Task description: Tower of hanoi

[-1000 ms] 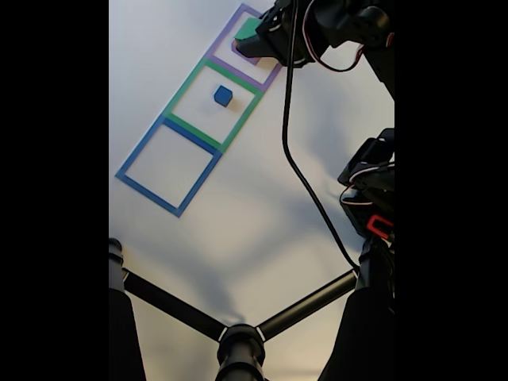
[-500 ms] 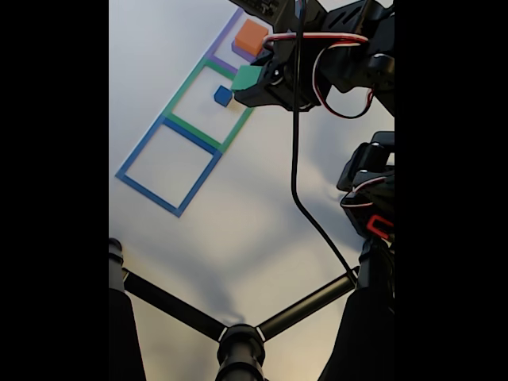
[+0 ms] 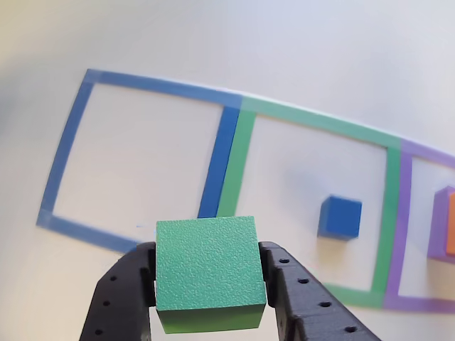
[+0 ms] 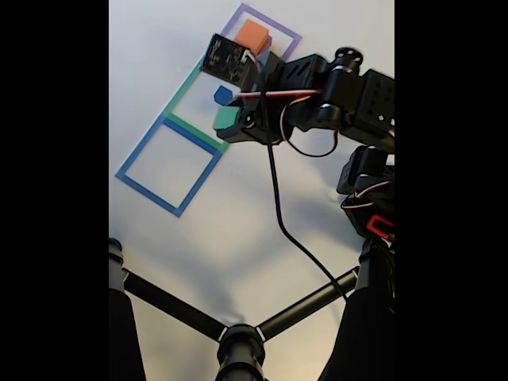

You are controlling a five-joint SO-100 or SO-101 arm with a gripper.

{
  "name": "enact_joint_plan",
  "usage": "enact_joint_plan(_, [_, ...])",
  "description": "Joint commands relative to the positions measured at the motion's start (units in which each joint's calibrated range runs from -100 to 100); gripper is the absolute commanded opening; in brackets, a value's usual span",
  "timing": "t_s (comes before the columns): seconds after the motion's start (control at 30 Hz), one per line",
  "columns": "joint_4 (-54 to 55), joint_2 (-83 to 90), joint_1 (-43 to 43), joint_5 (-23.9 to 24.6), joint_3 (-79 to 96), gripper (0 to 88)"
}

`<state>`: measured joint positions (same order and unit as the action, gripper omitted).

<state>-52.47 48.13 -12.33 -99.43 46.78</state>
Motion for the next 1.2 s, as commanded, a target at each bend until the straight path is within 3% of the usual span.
enact_joint_plan(0.0, [19.7,-2.1,-0.4,-0.6,8.7,2.7])
enact_joint_plan(0.23, [51.3,-12.6,-1.1,-0.6,22.9,2.7])
enact_joint_plan(0.53, [78.3,-30.4,-3.5,-0.6,27.6,2.7])
enact_joint_plan(0.8, [91.0,-45.0,-4.6,-0.6,24.3,2.8])
enact_joint_plan(1.17, [96.7,-55.2,-7.8,-0.6,19.0,2.9])
